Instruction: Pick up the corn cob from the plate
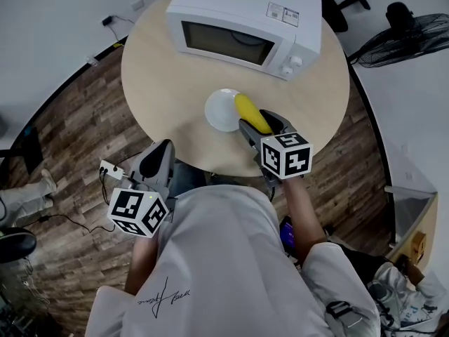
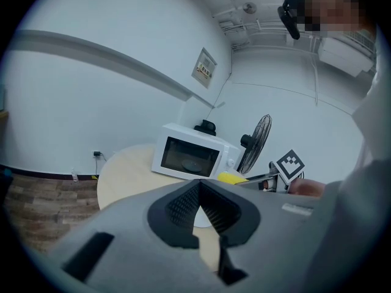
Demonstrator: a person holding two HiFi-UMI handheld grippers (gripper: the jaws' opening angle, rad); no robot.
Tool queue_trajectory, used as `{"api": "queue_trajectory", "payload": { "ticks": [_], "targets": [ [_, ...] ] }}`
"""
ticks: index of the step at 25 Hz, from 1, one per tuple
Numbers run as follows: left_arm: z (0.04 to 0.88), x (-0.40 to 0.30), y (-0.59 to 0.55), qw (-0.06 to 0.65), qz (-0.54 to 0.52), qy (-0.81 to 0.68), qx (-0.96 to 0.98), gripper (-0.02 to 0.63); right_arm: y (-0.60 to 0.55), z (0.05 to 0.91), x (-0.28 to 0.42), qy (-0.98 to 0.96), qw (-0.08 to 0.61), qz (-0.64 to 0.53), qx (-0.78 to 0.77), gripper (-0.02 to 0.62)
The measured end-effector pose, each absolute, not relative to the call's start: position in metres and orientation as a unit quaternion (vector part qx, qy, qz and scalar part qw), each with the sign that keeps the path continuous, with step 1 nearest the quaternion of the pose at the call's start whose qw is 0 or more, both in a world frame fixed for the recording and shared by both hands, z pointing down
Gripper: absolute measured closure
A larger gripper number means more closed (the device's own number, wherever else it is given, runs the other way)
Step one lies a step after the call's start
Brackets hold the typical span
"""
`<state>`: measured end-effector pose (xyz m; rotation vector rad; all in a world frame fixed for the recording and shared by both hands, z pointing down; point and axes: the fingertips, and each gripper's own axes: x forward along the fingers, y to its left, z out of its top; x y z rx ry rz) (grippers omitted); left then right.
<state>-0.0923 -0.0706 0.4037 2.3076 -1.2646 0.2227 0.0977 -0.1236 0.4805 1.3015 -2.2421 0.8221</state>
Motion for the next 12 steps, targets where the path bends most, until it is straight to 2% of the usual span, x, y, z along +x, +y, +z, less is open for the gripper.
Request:
{"api": "queue_trajectory", "payload": {
  "ticks": [12],
  "targets": [
    [0.406,-0.104,-0.069,0.256,0.078,-0.468,0.842,0.615,-0.118,0.456,0.090,-0.815,0.178,0.286,0.471,0.325]
  ]
}}
